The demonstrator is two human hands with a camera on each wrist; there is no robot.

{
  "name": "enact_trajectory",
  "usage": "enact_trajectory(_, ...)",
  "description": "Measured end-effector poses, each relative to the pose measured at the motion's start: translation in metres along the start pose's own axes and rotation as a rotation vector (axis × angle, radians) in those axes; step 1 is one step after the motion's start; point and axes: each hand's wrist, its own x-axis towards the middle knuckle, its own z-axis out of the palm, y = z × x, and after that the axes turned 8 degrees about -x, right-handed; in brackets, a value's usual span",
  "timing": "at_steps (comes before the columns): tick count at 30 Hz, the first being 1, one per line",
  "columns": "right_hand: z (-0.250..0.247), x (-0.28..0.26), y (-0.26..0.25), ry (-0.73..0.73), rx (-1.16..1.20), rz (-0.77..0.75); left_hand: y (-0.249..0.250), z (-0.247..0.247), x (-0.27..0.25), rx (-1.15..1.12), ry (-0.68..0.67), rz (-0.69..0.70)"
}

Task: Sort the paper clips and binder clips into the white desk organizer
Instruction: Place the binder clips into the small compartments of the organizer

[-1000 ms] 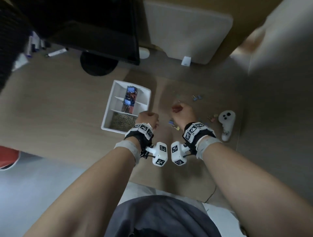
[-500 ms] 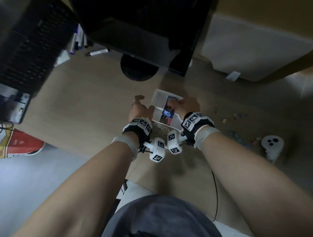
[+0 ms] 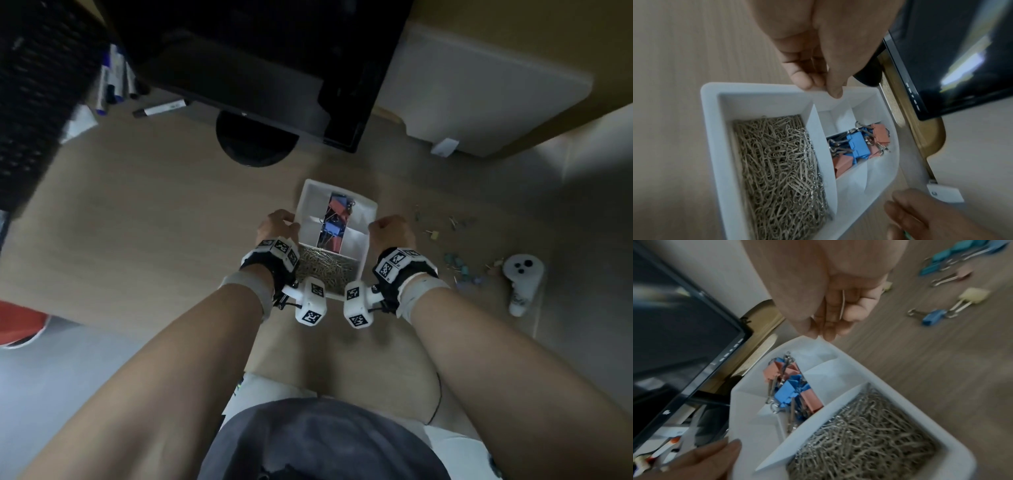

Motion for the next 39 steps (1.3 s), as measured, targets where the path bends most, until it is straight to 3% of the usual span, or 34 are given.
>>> enact_trajectory(3, -0.013, -0.003, 0.023, -0.077, -0.046, 0.019, 0.014, 0.019, -0.001, 0.013, 0.029, 0.041)
enact_trajectory(14, -0.051, 0.013, 0.103, -0.022, -0.025, 0.073, 0.073, 0.074, -0.041, 0.008, 0.183, 0.098)
enact_trajectory(16, -0.061, 0.022, 0.112, 0.011, -0.057, 0.071, 0.086, 0.096, -0.048, 0.051, 0.104, 0.122)
enact_trajectory(20, -0.083, 0.042, 0.133, 0.099, -0.133, -0.035, 0.105, 0.142, -0.061, 0.039, -0.187, 0.167)
enact_trajectory(24, -0.101, 0.072, 0.141, 0.108, -0.166, -0.156, 0.121, 0.179, -0.07, 0.017, -0.339, 0.177)
enact_trajectory(28, -0.105, 0.101, 0.14, -0.045, -0.261, -0.173, 0.123, 0.208, -0.06, 0.051, -0.365, 0.169)
enact_trajectory(32, -0.091, 0.104, 0.144, -0.134, -0.313, -0.332, 0.125, 0.227, -0.044, 0.121, -0.375, 0.187)
enact_trajectory(35, -0.077, 0.085, 0.152, -0.179, -0.214, -0.437, 0.112, 0.238, -0.038, 0.167, -0.375, 0.178)
enact_trajectory(37, -0.074, 0.071, 0.158, -0.132, -0.05, -0.418, 0.104, 0.239, -0.042, 0.155, -0.376, 0.181)
enact_trajectory(39, -0.071, 0.065, 0.168, 0.037, -0.06, -0.387, 0.101, 0.239, -0.047, 0.18, -0.389, 0.195)
